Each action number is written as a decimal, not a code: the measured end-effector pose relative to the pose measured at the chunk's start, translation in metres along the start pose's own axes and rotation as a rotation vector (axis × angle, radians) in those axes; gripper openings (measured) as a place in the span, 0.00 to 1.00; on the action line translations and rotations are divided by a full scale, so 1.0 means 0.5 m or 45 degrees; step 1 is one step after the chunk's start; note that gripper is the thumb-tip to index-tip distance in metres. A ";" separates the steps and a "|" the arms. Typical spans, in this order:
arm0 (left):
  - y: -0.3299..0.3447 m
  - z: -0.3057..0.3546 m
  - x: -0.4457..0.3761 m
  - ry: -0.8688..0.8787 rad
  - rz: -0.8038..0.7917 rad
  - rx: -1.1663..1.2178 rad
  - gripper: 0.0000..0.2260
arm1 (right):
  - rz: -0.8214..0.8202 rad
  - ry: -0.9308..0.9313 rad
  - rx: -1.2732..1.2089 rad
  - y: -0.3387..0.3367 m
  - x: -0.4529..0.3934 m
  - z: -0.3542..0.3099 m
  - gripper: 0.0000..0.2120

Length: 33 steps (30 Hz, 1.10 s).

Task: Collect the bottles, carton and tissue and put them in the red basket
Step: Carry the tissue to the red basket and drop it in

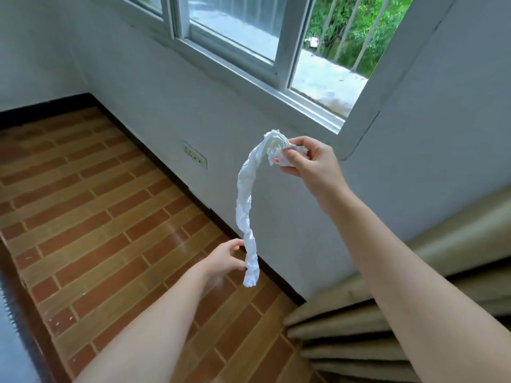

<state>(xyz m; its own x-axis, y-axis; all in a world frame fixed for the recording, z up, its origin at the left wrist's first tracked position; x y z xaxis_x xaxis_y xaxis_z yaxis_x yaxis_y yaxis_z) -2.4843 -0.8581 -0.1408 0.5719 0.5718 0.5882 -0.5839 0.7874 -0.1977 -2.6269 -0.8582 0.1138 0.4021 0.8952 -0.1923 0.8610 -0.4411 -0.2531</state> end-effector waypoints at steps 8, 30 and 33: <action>-0.051 0.015 0.013 -0.023 0.017 0.080 0.07 | 0.044 0.049 0.027 0.011 -0.051 -0.019 0.10; -0.219 -0.226 0.308 -0.148 0.605 1.138 0.14 | -0.222 -0.055 0.005 0.180 0.109 -0.094 0.05; -0.185 -0.264 0.386 -0.100 0.637 1.329 0.13 | -0.346 -0.091 0.025 0.216 0.171 -0.121 0.05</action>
<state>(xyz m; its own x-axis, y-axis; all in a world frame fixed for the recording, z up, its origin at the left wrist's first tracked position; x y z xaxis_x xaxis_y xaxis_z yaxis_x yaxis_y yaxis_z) -2.2438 -0.7902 -0.1126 0.1270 0.7205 0.6817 -0.9469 -0.1166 0.2997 -2.4806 -0.8252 0.1276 0.1338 0.9744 -0.1808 0.9277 -0.1873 -0.3229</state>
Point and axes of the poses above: each hand's wrist, its own x-axis away from the middle knuckle, its own y-axis out of the palm, z = x × y, the point moved 10 cm from there along -x, towards the middle knuckle, and after that the axes turned 5 degrees about -y, right-handed, at the moved point
